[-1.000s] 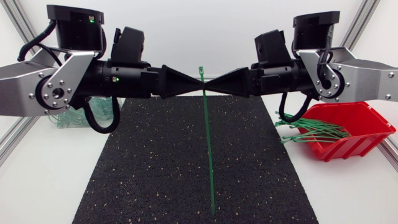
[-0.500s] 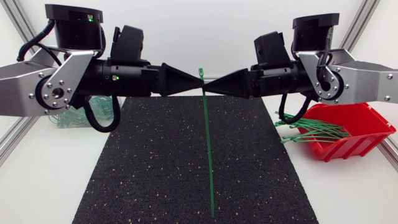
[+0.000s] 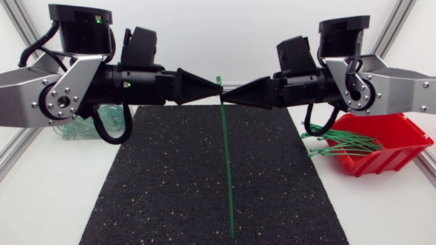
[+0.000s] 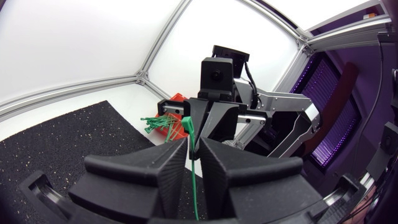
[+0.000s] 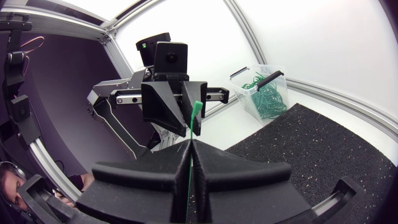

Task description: Take a green cable tie from the red box, thread the tail through the head to close it, then place it in the transparent bin on the left.

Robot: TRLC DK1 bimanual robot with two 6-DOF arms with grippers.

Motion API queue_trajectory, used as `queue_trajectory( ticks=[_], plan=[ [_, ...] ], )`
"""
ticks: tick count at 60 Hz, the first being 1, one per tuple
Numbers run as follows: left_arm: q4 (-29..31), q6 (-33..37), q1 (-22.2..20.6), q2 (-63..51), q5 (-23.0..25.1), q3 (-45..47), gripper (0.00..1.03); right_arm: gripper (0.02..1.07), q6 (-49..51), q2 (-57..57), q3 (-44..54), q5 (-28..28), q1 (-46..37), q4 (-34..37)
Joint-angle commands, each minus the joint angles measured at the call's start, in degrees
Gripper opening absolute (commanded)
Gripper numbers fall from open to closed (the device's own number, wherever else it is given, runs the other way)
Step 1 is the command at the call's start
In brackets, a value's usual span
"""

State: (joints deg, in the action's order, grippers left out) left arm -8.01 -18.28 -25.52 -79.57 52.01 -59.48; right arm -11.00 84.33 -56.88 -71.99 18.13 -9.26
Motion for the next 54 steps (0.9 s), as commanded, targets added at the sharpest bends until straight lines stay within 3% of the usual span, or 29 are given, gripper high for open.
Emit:
queue_trajectory(
  ticks=[1,5,14,54],
  plan=[
    [-0.78,-1.40,0.38,-0.76,-0.15,0.51,0.14,0.08,-1.48,-0.05,1.69,-0.08,0.41,-0.76],
    [-0.78,-1.40,0.38,-0.76,-0.33,0.51,0.07,0.08,-1.48,-0.14,1.78,-0.08,0.50,-0.76],
    [-0.87,-1.40,0.29,-0.85,-0.68,0.60,0.04,0.08,-1.56,-0.22,2.04,0.00,0.77,-1.03],
    [-1.48,-1.49,-0.59,-0.32,-0.68,1.21,0.04,0.08,-0.95,0.66,2.48,2.29,4.90,-1.03]
  ],
)
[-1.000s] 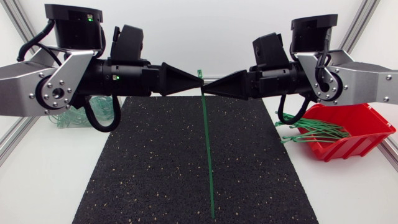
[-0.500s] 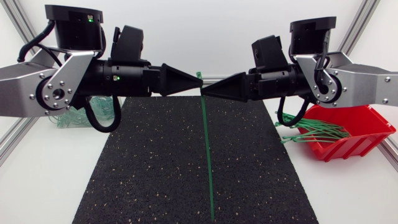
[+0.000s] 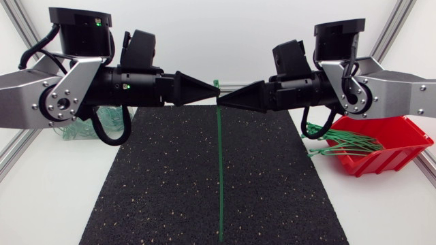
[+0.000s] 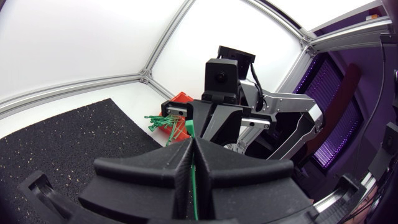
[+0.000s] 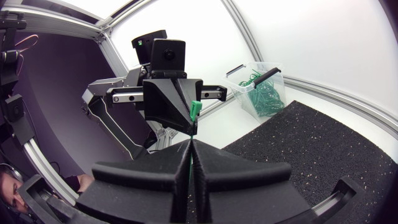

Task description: Take a green cable tie from the red box, thread the tail through the head to close it, then place it in the transparent bin on the left.

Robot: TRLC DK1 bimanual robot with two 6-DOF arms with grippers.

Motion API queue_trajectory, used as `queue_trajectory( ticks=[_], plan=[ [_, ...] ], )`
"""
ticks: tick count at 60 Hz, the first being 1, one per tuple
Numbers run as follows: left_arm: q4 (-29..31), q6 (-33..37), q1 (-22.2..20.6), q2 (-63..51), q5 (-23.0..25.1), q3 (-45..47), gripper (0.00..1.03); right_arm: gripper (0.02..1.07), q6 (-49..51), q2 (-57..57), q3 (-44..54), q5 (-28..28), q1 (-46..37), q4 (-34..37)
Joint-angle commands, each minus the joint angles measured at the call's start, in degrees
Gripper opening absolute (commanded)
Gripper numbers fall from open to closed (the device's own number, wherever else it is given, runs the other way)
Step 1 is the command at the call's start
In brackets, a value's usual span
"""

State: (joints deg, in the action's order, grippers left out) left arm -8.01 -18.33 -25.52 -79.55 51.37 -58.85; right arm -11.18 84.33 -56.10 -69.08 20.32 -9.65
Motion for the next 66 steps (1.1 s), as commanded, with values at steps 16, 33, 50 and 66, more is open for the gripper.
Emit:
queue_trajectory(
  ticks=[16,33,50,66],
  plan=[
    [-0.78,-1.36,-0.32,1.33,0.04,1.37,0.04,0.08,-0.25,-0.84,2.83,0.08,3.33,-0.28],
    [0.28,-1.18,0.21,3.70,1.36,3.04,0.04,0.23,7.58,-4.88,3.01,0.08,1.39,7.80],
    [2.74,-0.75,2.58,6.51,3.21,4.53,0.04,1.03,36.40,-10.42,1.60,1.93,-0.63,33.64],
    [5.90,-1.01,5.57,7.04,7.86,4.97,0.04,1.03,57.06,-12.88,-0.51,15.03,-1.60,51.31]
  ],
)
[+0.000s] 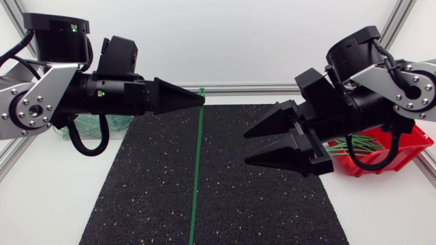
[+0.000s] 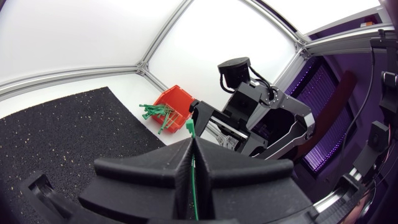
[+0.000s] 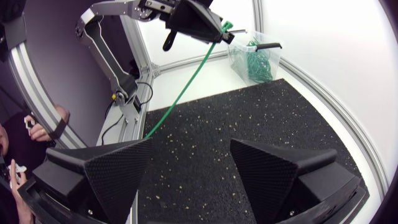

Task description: Take a green cable tie from the red box, thread the tail through the head to close it, then place it in the transparent bin on the left.

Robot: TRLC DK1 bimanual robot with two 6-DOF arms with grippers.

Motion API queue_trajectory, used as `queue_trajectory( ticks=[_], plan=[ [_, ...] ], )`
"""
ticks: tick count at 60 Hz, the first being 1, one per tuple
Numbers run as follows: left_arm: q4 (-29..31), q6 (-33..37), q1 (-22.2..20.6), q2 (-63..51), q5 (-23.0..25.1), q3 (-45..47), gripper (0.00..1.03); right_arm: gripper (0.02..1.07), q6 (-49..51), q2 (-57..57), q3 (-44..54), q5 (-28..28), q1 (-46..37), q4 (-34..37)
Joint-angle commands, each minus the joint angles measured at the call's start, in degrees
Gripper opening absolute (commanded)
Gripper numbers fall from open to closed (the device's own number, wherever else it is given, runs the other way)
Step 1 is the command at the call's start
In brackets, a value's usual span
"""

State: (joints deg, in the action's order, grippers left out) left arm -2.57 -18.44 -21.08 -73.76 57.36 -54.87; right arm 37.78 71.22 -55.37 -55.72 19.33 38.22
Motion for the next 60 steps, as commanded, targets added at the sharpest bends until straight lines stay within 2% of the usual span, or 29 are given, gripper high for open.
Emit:
queue_trajectory(
  ticks=[1,6,14,21,27,38,48,60],
  plan=[
    [0.63,-1.25,1.48,1.25,2.49,0.91,0.04,1.03,8.36,0.15,-1.05,2.11,-0.52,3.71],
    [0.81,-2.66,2.54,0.89,4.78,0.64,0.04,1.03,7.40,-0.21,-0.88,8.79,0.36,4.06],
    [0.72,-4.42,2.98,0.37,6.36,0.29,0.04,1.03,10.82,-1.35,-0.08,12.75,1.23,7.66],
    [0.55,-6.44,3.50,-0.51,7.41,-0.68,0.04,1.03,14.08,-2.58,1.94,17.32,1.50,6.08],
    [0.46,-7.67,4.65,-1.39,8.64,-1.55,0.04,1.03,16.54,-5.57,6.24,23.47,2.73,-2.18],
    [-0.07,-7.84,5.08,-1.39,9.35,-0.85,0.04,1.04,23.92,-14.27,18.99,34.02,7.56,-26.53],
    [-1.74,-7.84,6.05,-1.30,9.78,-0.06,0.04,1.03,30.34,-14.27,20.39,36.48,9.67,-33.29],
    [-2.71,-7.84,6.84,-1.30,9.70,0.29,0.04,1.03,42.02,-12.69,20.31,41.49,12.92,-35.84]
  ],
)
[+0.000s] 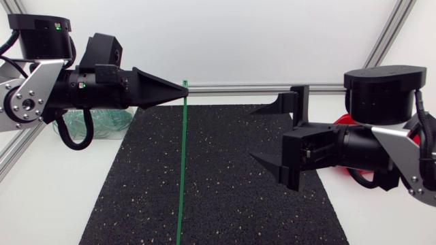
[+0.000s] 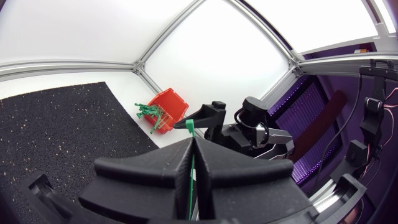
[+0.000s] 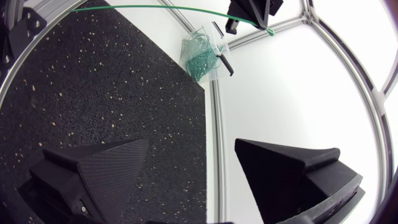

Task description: Take a green cable tie from the red box, thread the tail through the head to close it, then place it in the transparent bin on the left.

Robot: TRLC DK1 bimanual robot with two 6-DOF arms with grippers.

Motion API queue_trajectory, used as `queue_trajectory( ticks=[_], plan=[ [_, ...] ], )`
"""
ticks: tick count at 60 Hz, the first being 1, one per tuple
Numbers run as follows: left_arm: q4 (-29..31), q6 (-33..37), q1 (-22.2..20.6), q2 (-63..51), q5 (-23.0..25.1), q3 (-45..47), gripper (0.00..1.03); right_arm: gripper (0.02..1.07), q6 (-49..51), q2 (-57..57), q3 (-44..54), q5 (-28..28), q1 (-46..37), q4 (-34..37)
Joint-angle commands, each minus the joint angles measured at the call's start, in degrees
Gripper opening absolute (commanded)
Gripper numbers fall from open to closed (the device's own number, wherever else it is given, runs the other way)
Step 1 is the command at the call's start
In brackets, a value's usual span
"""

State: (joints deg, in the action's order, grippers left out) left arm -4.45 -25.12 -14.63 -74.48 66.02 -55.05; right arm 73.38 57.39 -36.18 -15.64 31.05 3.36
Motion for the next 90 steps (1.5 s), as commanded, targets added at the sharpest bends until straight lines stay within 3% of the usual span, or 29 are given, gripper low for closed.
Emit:
queue_trajectory(
  ticks=[1,14,21,29,37,45,50,57,80,90],
  plan=[
    [-0.91,-1.15,0.31,-0.58,1.04,0.47,0.04,1.03,7.56,1.15,1.20,1.49,1.47,-1.07],
    [-2.06,-1.77,0.13,-1.64,0.95,0.03,0.04,1.03,20.48,1.59,4.63,1.22,2.00,-7.75],
    [-2.50,-1.86,0.13,-2.43,0.95,-0.15,0.04,1.03,25.84,2.03,5.16,-4.75,1.30,-11.35],
    [-2.85,-1.86,0.13,-3.04,0.95,-0.15,0.04,1.03,32.52,3.43,4.98,-5.37,1.12,-13.11],
    [-2.85,-1.95,0.22,-3.39,0.95,-0.32,0.04,1.03,33.67,4.31,7.18,-5.89,2.61,-21.90],
    [-3.11,-1.95,0.13,-4.45,1.04,-0.59,0.04,1.03,33.67,4.05,10.17,-11.17,4.02,-29.99],
    [-3.11,-2.03,0.13,-4.98,1.04,-0.85,0.04,1.03,33.75,5.02,10.87,-11.34,5.87,-31.74],
    [-3.11,-2.21,0.13,-5.33,1.04,-0.85,0.04,1.03,35.69,8.36,14.21,-12.31,8.50,-40.97],
    [-3.29,-2.47,0.13,-7.61,1.31,-1.64,0.04,1.03,37.80,9.32,16.76,-13.72,15.71,-42.20],
    [-3.55,-2.47,1.19,-8.32,1.39,-1.91,0.04,0.98,37.97,12.40,17.29,-15.91,17.91,-42.38]
  ],
)
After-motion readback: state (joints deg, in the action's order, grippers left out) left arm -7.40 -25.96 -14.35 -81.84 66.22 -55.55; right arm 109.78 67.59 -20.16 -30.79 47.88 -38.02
